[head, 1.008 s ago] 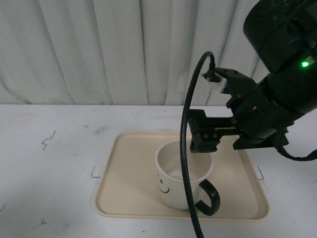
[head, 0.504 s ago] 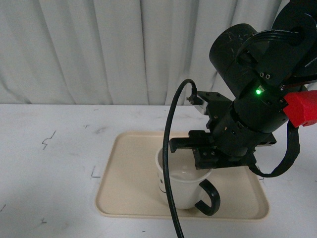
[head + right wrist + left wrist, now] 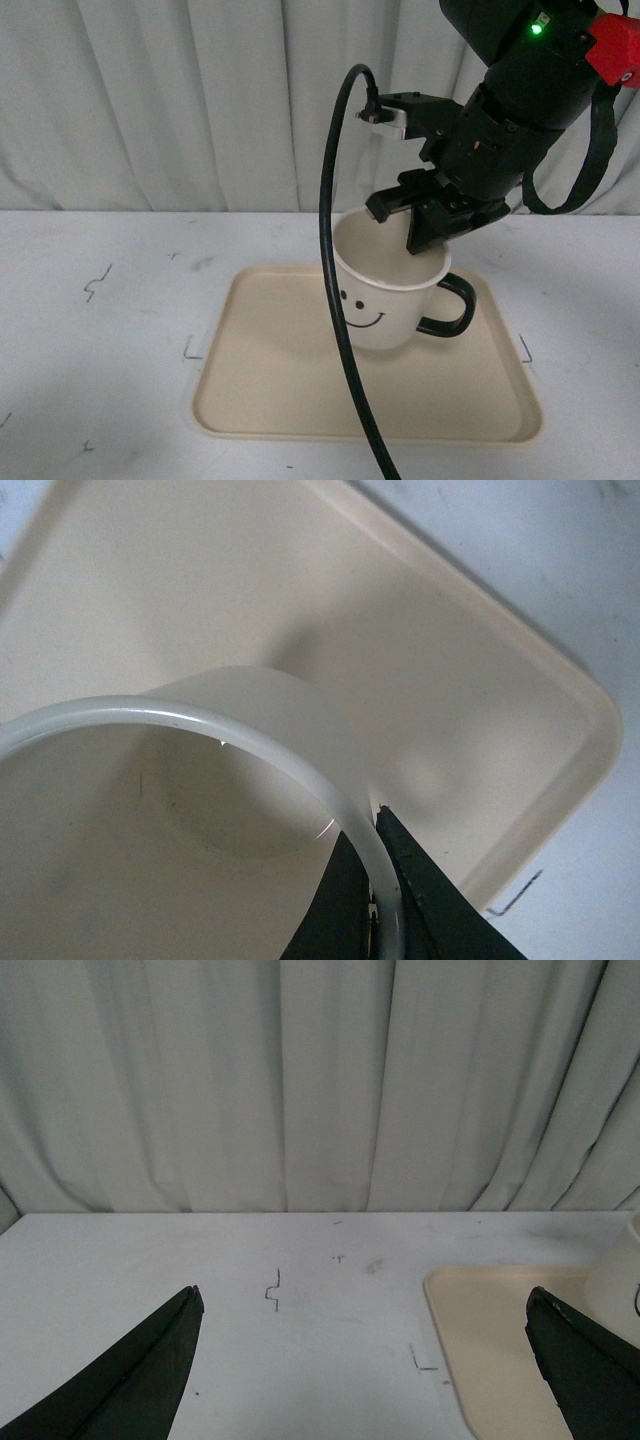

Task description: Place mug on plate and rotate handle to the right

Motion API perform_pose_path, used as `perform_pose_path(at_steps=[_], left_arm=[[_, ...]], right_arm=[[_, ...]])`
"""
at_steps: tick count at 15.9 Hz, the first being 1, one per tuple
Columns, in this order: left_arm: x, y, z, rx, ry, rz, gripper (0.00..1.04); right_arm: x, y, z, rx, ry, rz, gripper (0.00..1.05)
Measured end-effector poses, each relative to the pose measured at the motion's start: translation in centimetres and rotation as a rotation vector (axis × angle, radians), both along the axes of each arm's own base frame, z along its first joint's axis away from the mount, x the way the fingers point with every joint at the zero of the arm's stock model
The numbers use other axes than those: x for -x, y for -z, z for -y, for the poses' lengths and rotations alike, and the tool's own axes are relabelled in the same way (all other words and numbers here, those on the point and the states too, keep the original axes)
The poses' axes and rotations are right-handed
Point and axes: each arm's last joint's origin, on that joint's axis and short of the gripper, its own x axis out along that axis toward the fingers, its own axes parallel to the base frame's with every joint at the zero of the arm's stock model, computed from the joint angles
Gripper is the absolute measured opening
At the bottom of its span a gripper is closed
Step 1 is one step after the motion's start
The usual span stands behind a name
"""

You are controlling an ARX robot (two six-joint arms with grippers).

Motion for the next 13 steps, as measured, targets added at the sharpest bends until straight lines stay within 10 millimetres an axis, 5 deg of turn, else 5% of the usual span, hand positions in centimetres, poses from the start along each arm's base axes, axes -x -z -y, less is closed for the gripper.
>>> perform_pose_path(at_steps=[6,13], left_arm=[[0.0,0.0,0.0,0.0,0.0,0.0,0.98],[0.0,0.0,0.0,0.0,0.0,0.0,0.98]], right_arm=[[-0.9,1.3,-1.0,0.135,-0.556,-0.001,0.03],[-1.0,3.9,-4.0,0.144,-0.607,-0.033,0.03]])
